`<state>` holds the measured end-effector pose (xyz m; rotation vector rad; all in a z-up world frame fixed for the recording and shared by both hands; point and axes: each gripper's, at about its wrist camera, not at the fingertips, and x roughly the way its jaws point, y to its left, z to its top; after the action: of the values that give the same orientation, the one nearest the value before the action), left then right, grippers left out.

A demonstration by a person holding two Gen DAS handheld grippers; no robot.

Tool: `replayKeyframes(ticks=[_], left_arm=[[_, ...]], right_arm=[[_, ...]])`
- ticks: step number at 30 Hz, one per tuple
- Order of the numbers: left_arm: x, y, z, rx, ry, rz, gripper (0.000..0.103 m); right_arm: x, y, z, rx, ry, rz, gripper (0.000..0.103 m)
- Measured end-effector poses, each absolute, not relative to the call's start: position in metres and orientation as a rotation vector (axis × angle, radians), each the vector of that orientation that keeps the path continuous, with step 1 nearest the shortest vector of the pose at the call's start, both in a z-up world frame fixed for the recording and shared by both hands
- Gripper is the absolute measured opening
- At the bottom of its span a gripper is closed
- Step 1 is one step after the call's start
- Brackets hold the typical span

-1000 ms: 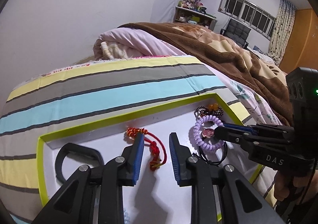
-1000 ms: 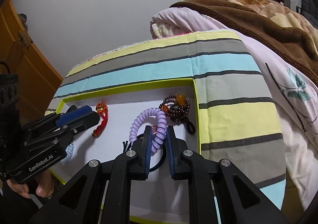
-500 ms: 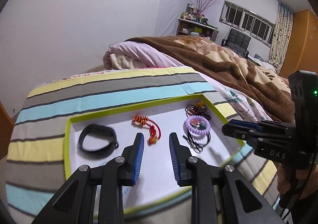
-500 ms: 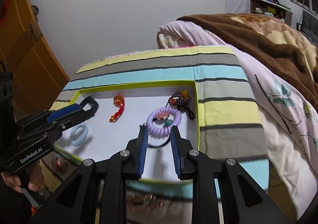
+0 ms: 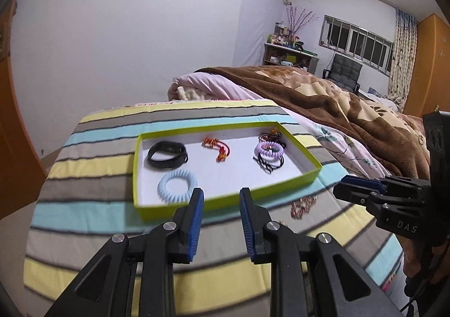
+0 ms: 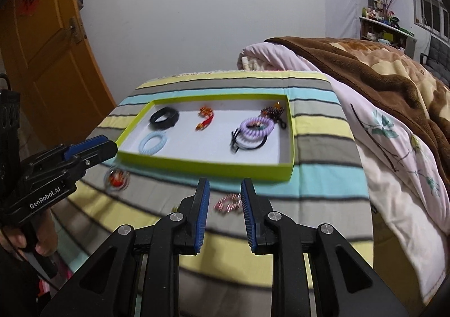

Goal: Organize jewelry
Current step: 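Withdraw both open tools from the box toward the remaining jewelry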

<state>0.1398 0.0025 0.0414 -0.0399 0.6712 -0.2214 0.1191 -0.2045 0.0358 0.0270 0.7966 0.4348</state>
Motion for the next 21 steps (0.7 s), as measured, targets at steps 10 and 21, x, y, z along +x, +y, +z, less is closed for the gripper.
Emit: replayKeyframes(ticks=[10,21], left_arm=[[0.089,0.023,0.029,-0.056,0.680,-0.159,0.026],[0.073,0.033,0.015,-0.067,0.708,-0.126,0.026]], right_arm=[[0.074,-0.207,0.030,0.032,0.794,0.456,0.024],[0.063,-0.208,0.017,0.056,0.825,0.471,0.024]])
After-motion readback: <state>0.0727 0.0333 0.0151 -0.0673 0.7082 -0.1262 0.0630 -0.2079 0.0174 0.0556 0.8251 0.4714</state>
